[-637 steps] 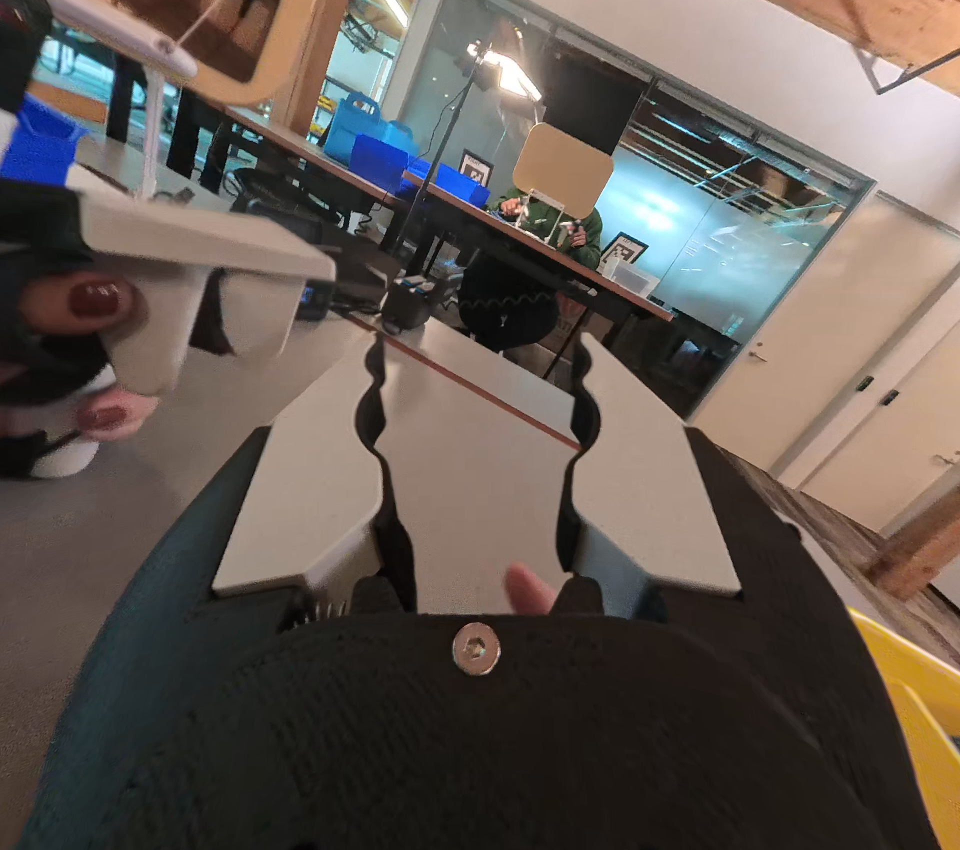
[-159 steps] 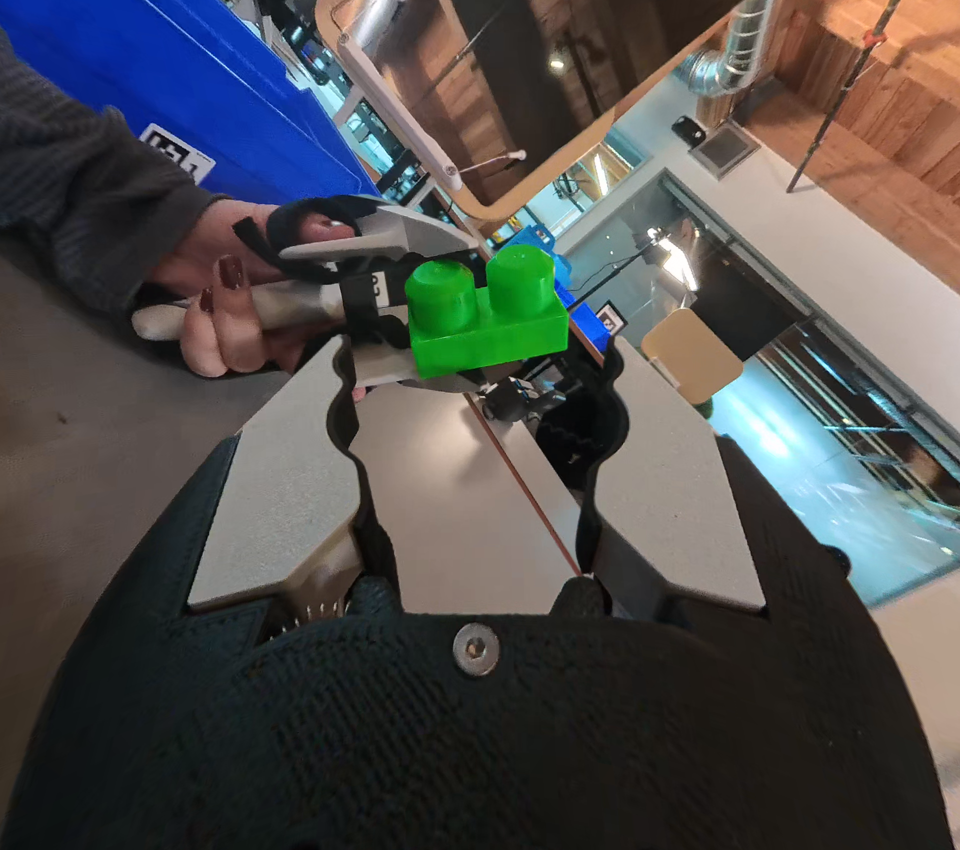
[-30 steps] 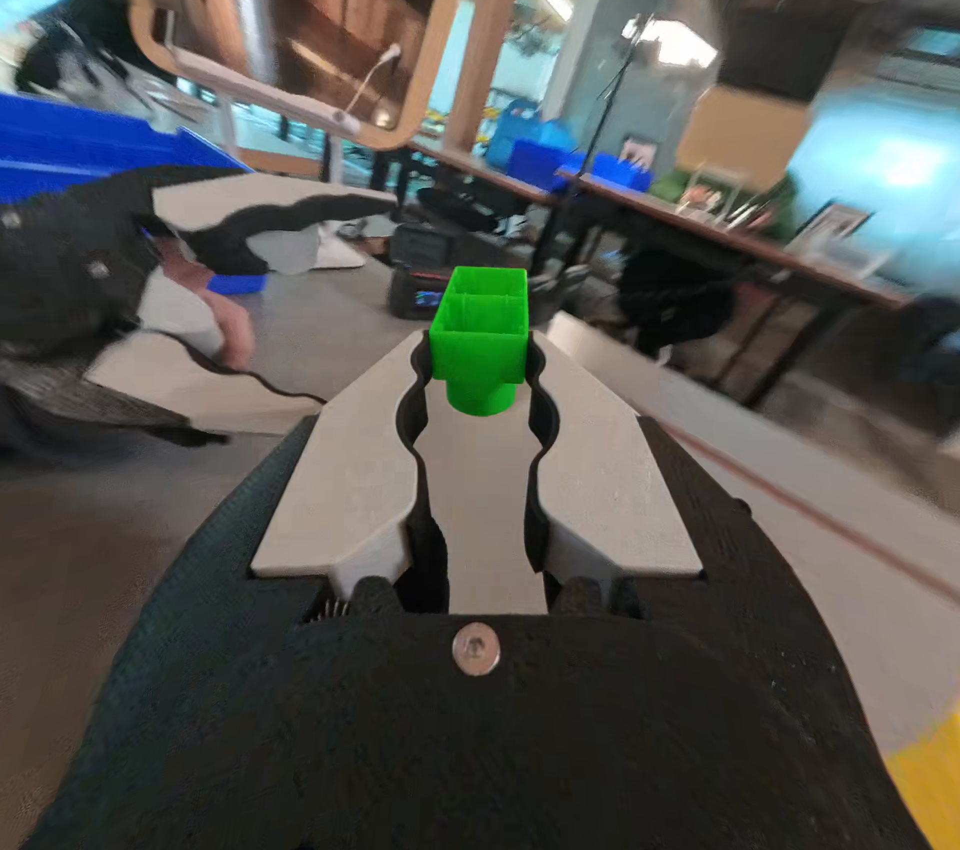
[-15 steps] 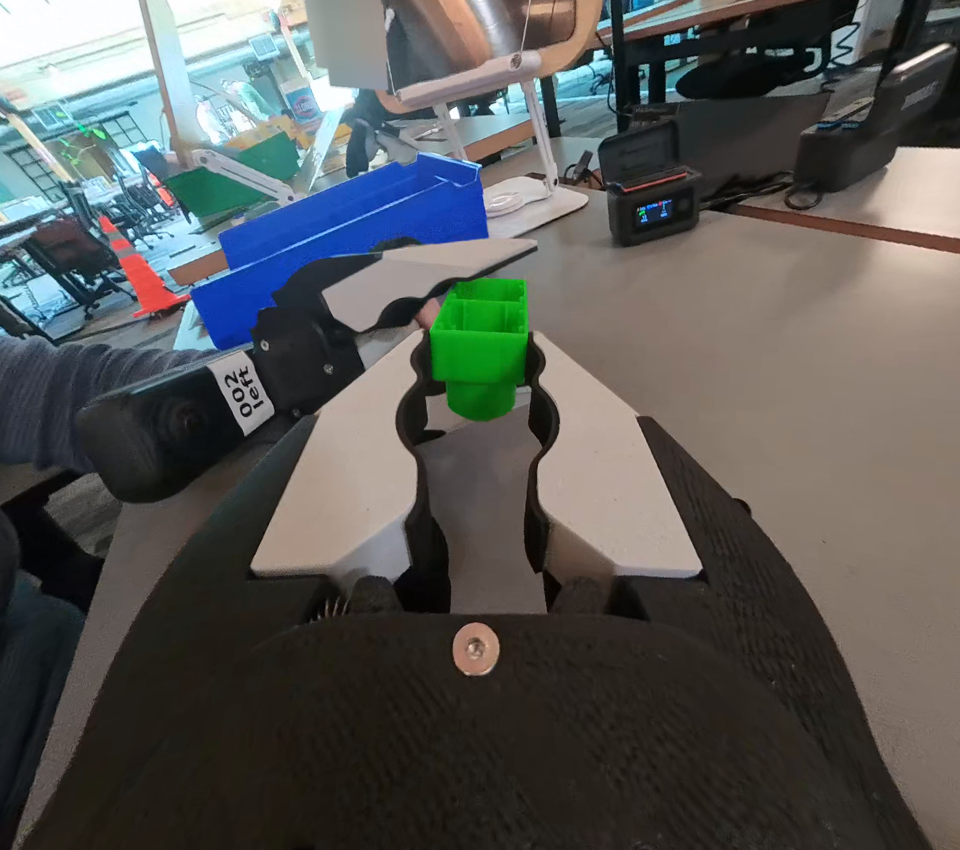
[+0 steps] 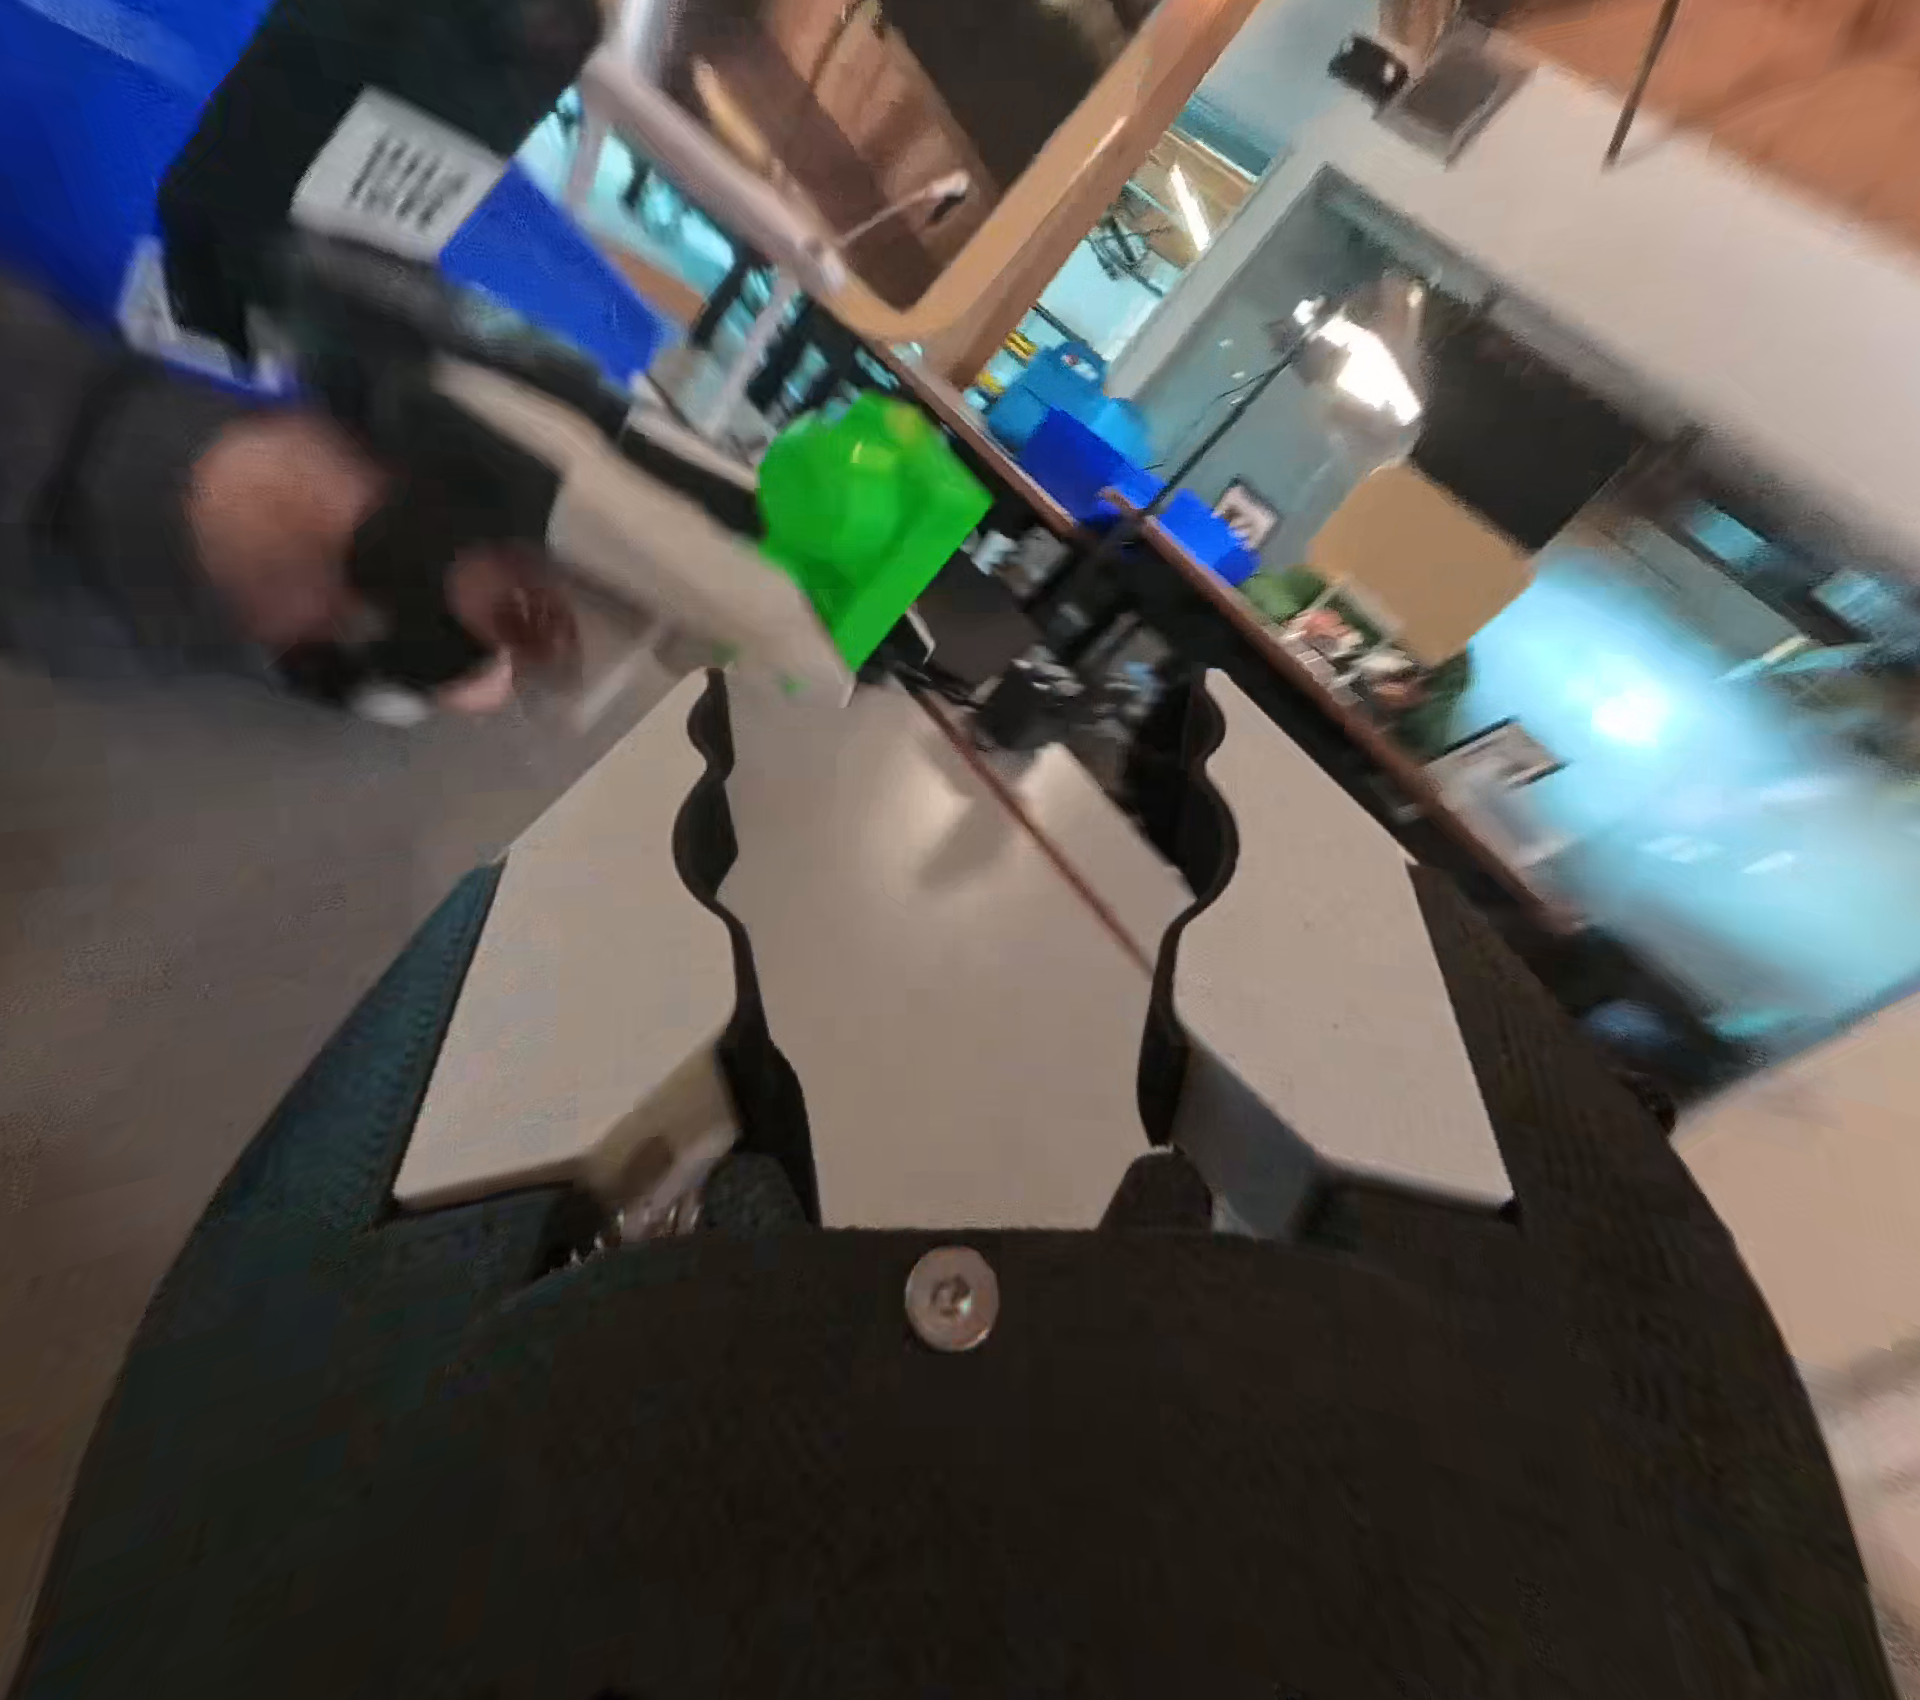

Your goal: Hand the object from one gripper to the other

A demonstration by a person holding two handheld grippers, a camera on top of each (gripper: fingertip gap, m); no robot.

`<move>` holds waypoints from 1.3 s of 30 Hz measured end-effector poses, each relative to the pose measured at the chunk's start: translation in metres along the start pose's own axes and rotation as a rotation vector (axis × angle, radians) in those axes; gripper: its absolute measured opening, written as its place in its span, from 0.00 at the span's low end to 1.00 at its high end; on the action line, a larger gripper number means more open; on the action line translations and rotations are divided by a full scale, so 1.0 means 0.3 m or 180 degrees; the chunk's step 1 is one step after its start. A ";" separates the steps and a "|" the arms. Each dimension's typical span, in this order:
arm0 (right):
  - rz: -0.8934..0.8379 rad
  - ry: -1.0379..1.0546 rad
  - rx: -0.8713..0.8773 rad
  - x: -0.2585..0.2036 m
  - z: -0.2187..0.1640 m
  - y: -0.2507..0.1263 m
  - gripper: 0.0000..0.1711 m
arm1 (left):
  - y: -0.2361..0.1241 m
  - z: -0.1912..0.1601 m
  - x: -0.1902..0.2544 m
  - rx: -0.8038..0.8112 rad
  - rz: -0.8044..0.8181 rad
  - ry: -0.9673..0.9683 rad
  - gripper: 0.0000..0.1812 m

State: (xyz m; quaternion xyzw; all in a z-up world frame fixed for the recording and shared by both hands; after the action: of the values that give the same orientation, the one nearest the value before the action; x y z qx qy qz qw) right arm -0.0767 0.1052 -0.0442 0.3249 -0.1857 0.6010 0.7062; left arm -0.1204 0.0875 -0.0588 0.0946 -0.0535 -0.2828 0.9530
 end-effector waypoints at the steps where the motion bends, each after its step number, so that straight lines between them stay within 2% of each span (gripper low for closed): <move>1: -0.0005 -0.0391 0.0011 -0.027 -0.007 0.003 0.52 | 0.001 0.020 0.009 0.0251 -0.0231 -0.0443 0.26; 4: 0.0039 -0.0971 0.0085 -0.092 -0.008 0.015 0.60 | 0.001 0.053 0.041 0.0705 -0.1073 -0.1610 0.26; 6: -0.0015 -0.0982 0.0228 -0.094 0.023 0.015 0.65 | 0.002 0.033 0.072 0.0637 -0.1544 -0.2134 0.26; 9: -0.0053 -0.0988 0.0383 -0.087 0.057 0.005 0.66 | 0.010 -0.004 0.136 0.0328 -0.2058 -0.2580 0.27; 14: 0.0230 -0.0943 0.0359 -0.132 0.058 0.000 0.64 | 0.024 -0.027 0.206 0.0077 -0.2425 -0.2796 0.27; 16: 0.0268 -0.0975 0.0348 -0.136 0.061 -0.004 0.60 | 0.024 -0.030 0.218 0.0033 -0.2480 -0.2807 0.27; 19: 0.0251 -0.0994 0.0349 -0.127 0.058 -0.011 0.45 | 0.024 -0.033 0.219 0.0027 -0.2491 -0.2839 0.27; 23: 0.0312 -0.0638 0.0217 -0.112 0.053 -0.006 0.44 | 0.022 -0.015 0.211 0.0169 -0.2469 -0.2709 0.29; 25: 0.0253 -0.0321 0.0095 -0.082 0.049 0.001 0.44 | 0.015 0.008 0.180 0.0358 -0.2296 -0.2418 0.39; 29: 0.0150 0.0575 -0.0168 0.005 0.020 0.008 0.44 | -0.006 0.016 0.075 0.0356 -0.1325 -0.1341 0.49; 33: 0.0452 0.1917 -0.0474 0.039 -0.016 0.012 0.44 | -0.017 -0.043 0.025 -0.0400 -0.0476 0.0066 0.53; 36: 0.1101 0.2968 -0.0797 -0.002 -0.046 0.004 0.44 | -0.019 -0.082 -0.016 -0.0949 0.0212 0.1268 0.55; 39: 0.1542 0.3475 -0.0954 -0.044 -0.043 -0.007 0.44 | 0.003 -0.088 -0.002 -0.1323 0.0571 0.2343 0.46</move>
State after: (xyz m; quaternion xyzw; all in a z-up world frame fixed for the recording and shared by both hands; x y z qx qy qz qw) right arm -0.0791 0.1041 -0.0626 -0.1839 0.0517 0.7913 0.5808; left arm -0.1164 0.0926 -0.0846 -0.0098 0.3401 -0.1509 0.9281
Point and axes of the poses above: each gripper's, where its closed fingertips meet, y out along the fingers, z out of its top, x = y × z across the jaws, the point moved 2 cm from there along -y, back along the fingers, and after that the axes turned 13 degrees about -z, right-handed, at the moved point
